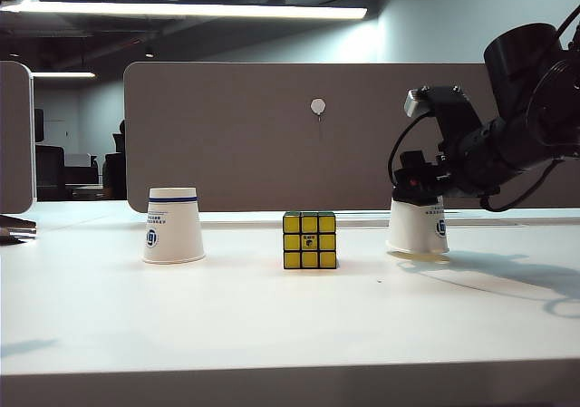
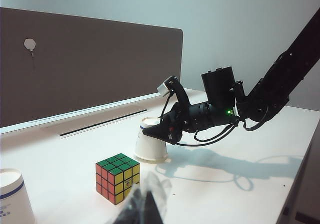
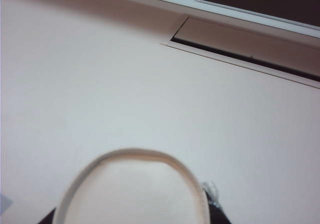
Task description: Carefully pick up the cup on the right and stack it on top of the cup on the left.
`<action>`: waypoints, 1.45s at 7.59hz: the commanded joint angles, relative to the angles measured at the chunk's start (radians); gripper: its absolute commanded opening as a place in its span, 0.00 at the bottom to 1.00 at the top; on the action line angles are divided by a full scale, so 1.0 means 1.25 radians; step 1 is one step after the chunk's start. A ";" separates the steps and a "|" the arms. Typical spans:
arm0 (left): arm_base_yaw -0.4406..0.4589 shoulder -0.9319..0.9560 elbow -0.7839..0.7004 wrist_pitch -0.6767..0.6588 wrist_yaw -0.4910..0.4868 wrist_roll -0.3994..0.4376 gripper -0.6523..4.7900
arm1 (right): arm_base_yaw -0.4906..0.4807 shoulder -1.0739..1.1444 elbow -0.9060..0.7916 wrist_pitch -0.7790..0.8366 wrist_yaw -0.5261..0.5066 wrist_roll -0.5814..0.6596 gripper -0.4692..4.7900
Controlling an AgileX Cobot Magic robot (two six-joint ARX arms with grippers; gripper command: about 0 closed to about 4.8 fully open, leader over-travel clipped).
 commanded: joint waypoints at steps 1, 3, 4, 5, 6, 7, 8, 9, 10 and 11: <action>0.000 0.000 0.001 0.010 -0.048 0.020 0.11 | 0.010 -0.004 0.004 0.056 -0.050 0.007 0.60; 0.000 0.000 0.001 -0.009 -0.060 0.036 0.11 | 0.036 -0.005 0.005 0.161 -0.086 0.029 0.60; 0.000 0.000 0.001 -0.011 -0.084 0.038 0.11 | 0.049 -0.005 0.005 0.208 -0.086 0.042 0.60; 0.000 0.000 0.001 -0.027 -0.146 0.039 0.11 | 0.066 -0.005 0.037 0.236 -0.119 0.086 0.61; 0.000 0.000 0.001 -0.030 -0.186 0.039 0.11 | 0.091 -0.005 0.081 0.227 -0.127 0.087 0.61; 0.000 0.000 0.001 -0.030 -0.193 0.039 0.11 | 0.103 -0.005 0.096 0.221 -0.127 0.086 0.61; 0.000 0.000 0.001 -0.032 -0.219 0.039 0.11 | 0.125 -0.005 0.135 0.186 -0.127 0.085 0.61; 0.000 0.000 0.001 -0.032 -0.248 0.039 0.11 | 0.165 -0.005 0.189 0.121 -0.127 0.084 0.61; 0.000 0.000 0.001 -0.033 -0.254 0.038 0.11 | 0.193 -0.003 0.212 0.099 -0.128 0.081 0.61; 0.000 0.000 0.001 -0.036 -0.254 0.038 0.11 | 0.228 -0.003 0.225 0.078 -0.127 0.058 0.61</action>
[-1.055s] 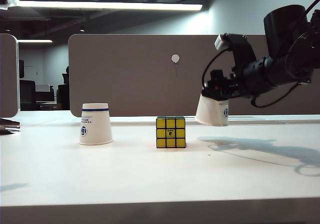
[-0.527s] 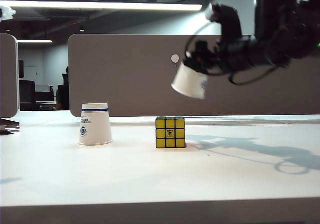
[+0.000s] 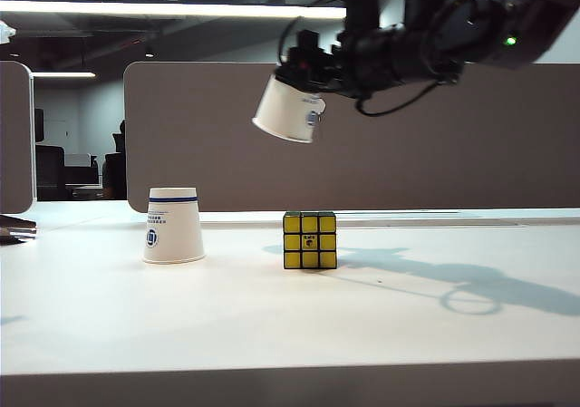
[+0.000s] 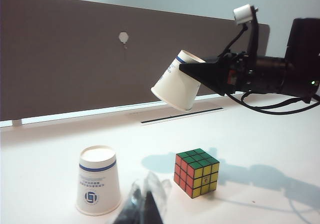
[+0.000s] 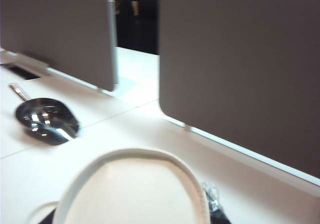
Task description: Carefully pick up the cup on the right and stack it on top of the cup on the left.
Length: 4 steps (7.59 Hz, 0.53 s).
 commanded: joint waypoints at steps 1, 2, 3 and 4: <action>0.000 0.000 0.001 -0.001 -0.005 0.003 0.11 | 0.083 0.004 0.024 -0.033 -0.002 -0.052 0.61; 0.000 0.000 0.001 -0.001 -0.040 0.000 0.11 | 0.155 0.081 0.084 -0.049 -0.001 -0.063 0.61; 0.000 0.000 0.001 -0.001 -0.041 0.000 0.11 | 0.181 0.149 0.185 -0.084 0.005 -0.063 0.61; 0.000 0.000 0.001 -0.001 -0.040 0.000 0.11 | 0.178 0.188 0.269 -0.153 0.020 -0.066 0.61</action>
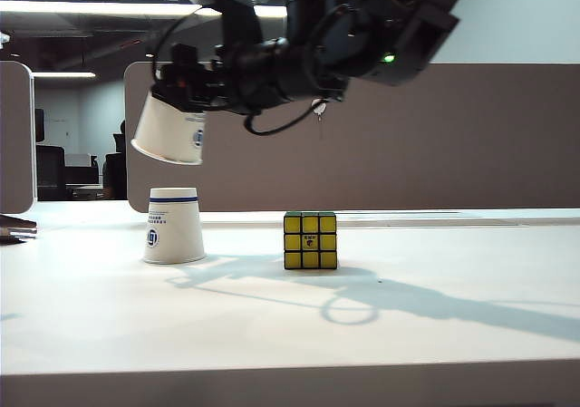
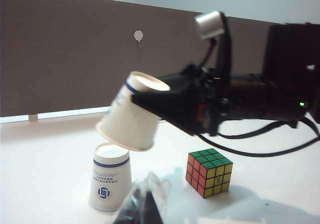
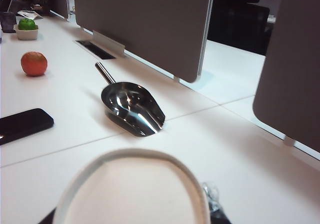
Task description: Carefully pick up the cup on the right and stack it on top of the cup on the left.
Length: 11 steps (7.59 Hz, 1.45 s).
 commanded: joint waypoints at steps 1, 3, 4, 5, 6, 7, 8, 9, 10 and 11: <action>0.000 0.000 0.001 0.007 -0.002 0.000 0.11 | -0.007 0.055 0.122 -0.087 0.019 -0.009 0.61; 0.000 0.000 0.001 0.005 -0.002 0.001 0.11 | -0.016 0.079 0.132 -0.112 0.027 -0.020 0.61; 0.000 0.000 0.001 0.005 -0.002 0.001 0.11 | -0.017 0.087 0.132 -0.116 0.035 -0.020 0.61; 0.000 0.000 0.001 0.005 -0.002 0.000 0.11 | -0.018 0.093 0.132 -0.114 0.034 -0.020 0.61; 0.000 0.000 0.001 0.005 -0.002 0.000 0.11 | -0.017 0.095 0.132 -0.115 0.035 -0.020 0.61; 0.000 0.000 0.001 0.004 -0.002 0.000 0.11 | -0.018 0.097 0.132 -0.109 0.036 -0.020 0.61; 0.000 0.000 0.001 0.004 -0.002 0.000 0.11 | -0.018 0.098 0.132 -0.109 0.037 -0.020 0.61; 0.000 0.000 0.001 0.004 0.000 0.000 0.11 | -0.017 0.100 0.133 -0.108 0.037 -0.020 0.61; 0.000 0.000 0.001 0.004 0.001 0.000 0.11 | -0.017 0.103 0.134 -0.109 0.036 -0.020 0.61; 0.000 0.000 0.001 0.004 0.001 0.000 0.11 | -0.016 0.109 0.138 -0.111 0.037 -0.020 0.61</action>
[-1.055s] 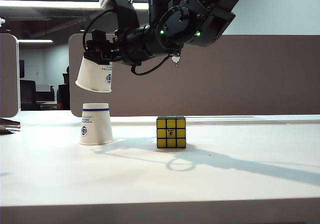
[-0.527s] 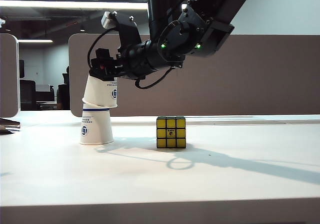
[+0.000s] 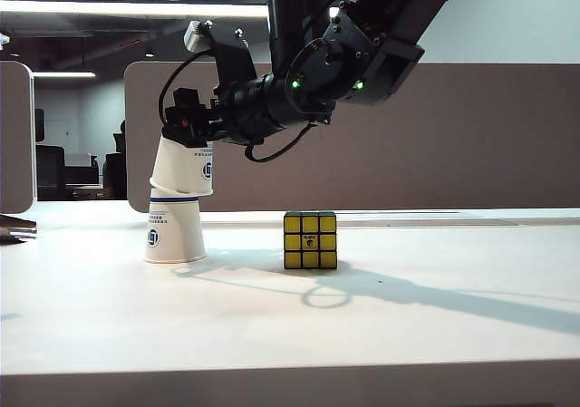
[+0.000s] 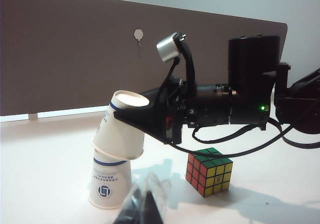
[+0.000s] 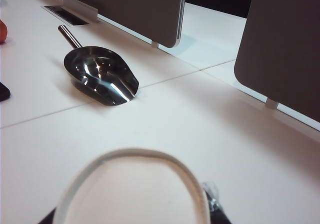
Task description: Carefully pick up the cup on the right and stack it on top of the cup on the left.
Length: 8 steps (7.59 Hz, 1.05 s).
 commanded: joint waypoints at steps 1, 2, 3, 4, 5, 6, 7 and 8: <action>0.000 0.000 0.001 0.007 0.001 0.000 0.11 | 0.004 0.013 0.014 0.011 -0.001 -0.002 0.61; 0.000 0.000 0.001 0.007 0.001 0.000 0.11 | 0.004 0.015 0.014 0.004 0.000 -0.002 0.61; 0.000 0.000 0.001 0.007 0.001 0.000 0.11 | 0.003 0.020 0.014 -0.037 0.001 -0.002 0.61; 0.000 0.000 0.001 0.007 0.001 0.000 0.11 | 0.003 0.020 0.014 -0.051 0.001 -0.002 0.61; 0.000 0.000 0.001 0.007 0.001 -0.001 0.11 | 0.003 0.020 0.014 -0.062 0.001 -0.002 0.61; 0.000 0.000 0.001 0.008 0.001 -0.003 0.11 | 0.003 0.020 0.014 -0.107 0.001 -0.002 0.61; 0.000 0.000 0.001 0.008 0.001 -0.003 0.11 | 0.003 0.020 0.014 -0.124 0.000 -0.002 0.61; 0.000 0.000 0.001 0.008 0.001 -0.003 0.11 | 0.004 0.020 0.014 -0.142 0.000 -0.002 0.61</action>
